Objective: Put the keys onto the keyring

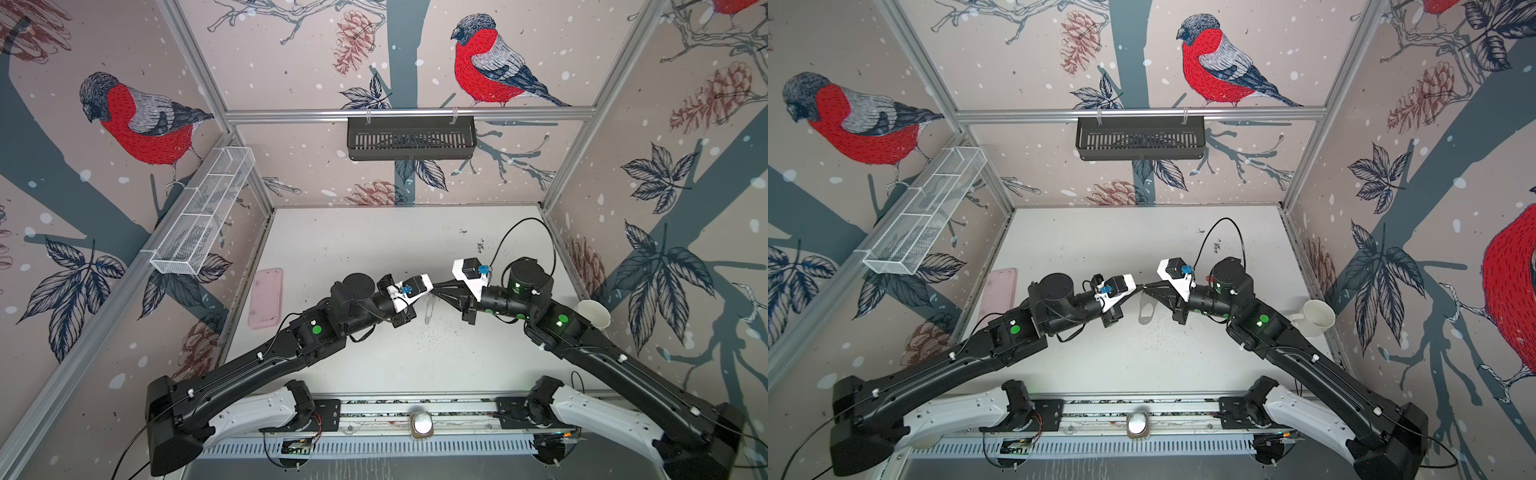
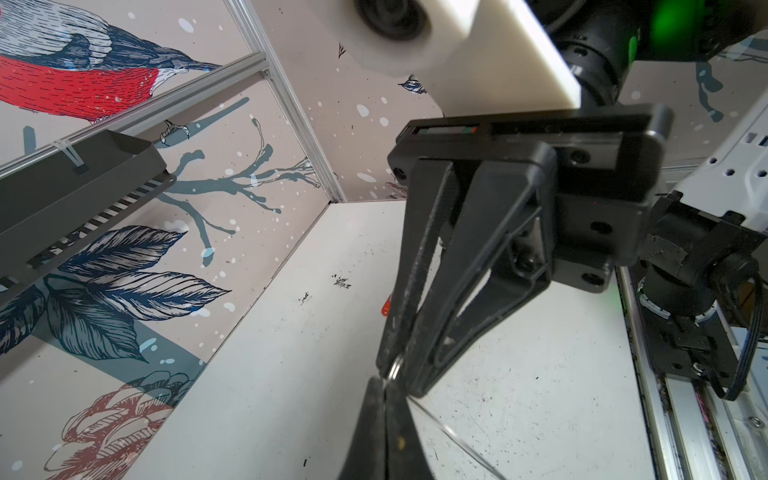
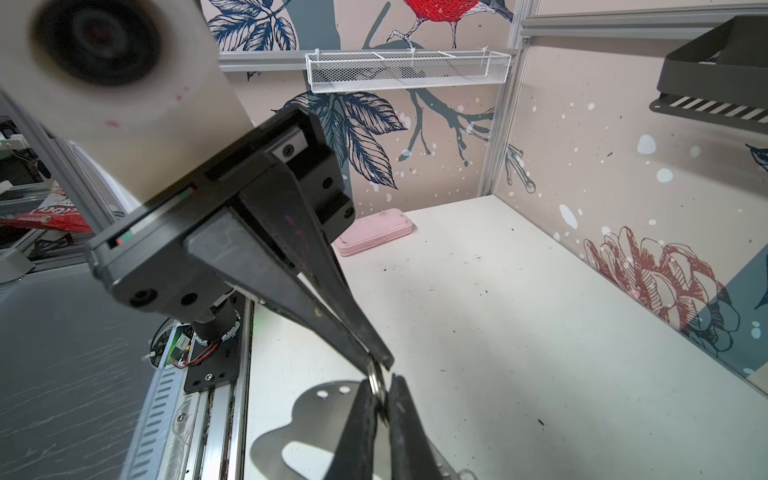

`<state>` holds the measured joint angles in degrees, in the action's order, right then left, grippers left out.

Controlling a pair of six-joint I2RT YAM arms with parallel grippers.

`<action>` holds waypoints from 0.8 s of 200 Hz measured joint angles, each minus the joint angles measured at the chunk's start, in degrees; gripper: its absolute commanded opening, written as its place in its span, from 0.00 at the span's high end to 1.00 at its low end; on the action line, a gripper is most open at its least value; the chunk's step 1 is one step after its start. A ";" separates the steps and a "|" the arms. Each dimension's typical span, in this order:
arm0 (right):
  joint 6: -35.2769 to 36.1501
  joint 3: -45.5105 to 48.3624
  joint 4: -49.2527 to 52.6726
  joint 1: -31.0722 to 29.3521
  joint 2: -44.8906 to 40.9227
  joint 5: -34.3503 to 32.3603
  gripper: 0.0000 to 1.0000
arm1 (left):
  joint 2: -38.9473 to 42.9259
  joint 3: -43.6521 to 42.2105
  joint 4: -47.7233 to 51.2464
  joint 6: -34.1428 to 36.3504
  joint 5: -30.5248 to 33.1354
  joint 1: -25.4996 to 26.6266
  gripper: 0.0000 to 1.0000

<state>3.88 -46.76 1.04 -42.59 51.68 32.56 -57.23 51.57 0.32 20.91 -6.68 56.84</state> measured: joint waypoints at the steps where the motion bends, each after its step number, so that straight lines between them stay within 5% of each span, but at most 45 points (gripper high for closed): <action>1: 0.07 0.00 0.02 0.00 0.00 0.00 0.95 | -0.02 0.04 0.07 0.00 -0.04 -0.02 1.00; 86: 0.63 1.27 1.57 -0.09 -2.43 -1.55 1.00 | -1.97 1.66 1.73 -0.92 -2.82 -1.05 0.95; 160: -3.32 5.03 -7.56 1.75 -5.01 5.62 1.00 | 2.36 -1.07 -2.45 -2.73 -9.84 -2.62 0.96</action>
<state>0.56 -41.74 -6.52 -40.84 46.68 38.17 -54.87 50.50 -2.13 18.17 -16.51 54.22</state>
